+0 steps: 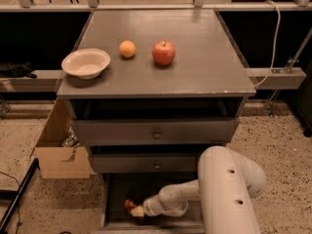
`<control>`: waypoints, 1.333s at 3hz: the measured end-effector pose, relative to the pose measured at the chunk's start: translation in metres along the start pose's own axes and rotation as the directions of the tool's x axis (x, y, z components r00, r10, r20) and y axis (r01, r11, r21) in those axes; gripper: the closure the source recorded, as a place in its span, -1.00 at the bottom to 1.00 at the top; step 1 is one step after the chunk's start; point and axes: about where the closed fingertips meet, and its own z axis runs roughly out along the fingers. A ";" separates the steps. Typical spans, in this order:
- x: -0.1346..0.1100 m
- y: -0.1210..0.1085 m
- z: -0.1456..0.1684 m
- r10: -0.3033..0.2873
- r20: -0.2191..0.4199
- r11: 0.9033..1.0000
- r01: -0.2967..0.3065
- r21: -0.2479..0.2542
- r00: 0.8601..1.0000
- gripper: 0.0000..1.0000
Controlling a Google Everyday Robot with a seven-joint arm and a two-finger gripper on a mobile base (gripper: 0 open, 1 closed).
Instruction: Pick coke can from bottom drawer and place on counter
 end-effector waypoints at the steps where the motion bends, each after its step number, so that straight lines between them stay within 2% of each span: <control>1: -0.018 0.002 -0.038 -0.065 0.004 0.997 0.065 0.035 0.998 1.00; 2: -0.022 0.003 -0.103 -0.141 0.050 0.988 0.137 0.069 0.989 1.00; 3: -0.006 -0.015 -0.145 -0.135 0.097 0.988 0.127 0.086 0.986 1.00; 4: 0.016 -0.024 -0.198 -0.167 0.145 0.983 0.153 0.102 0.975 1.00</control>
Offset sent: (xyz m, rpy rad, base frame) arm -0.0034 -0.1028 0.1455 -0.0568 -0.2296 0.0332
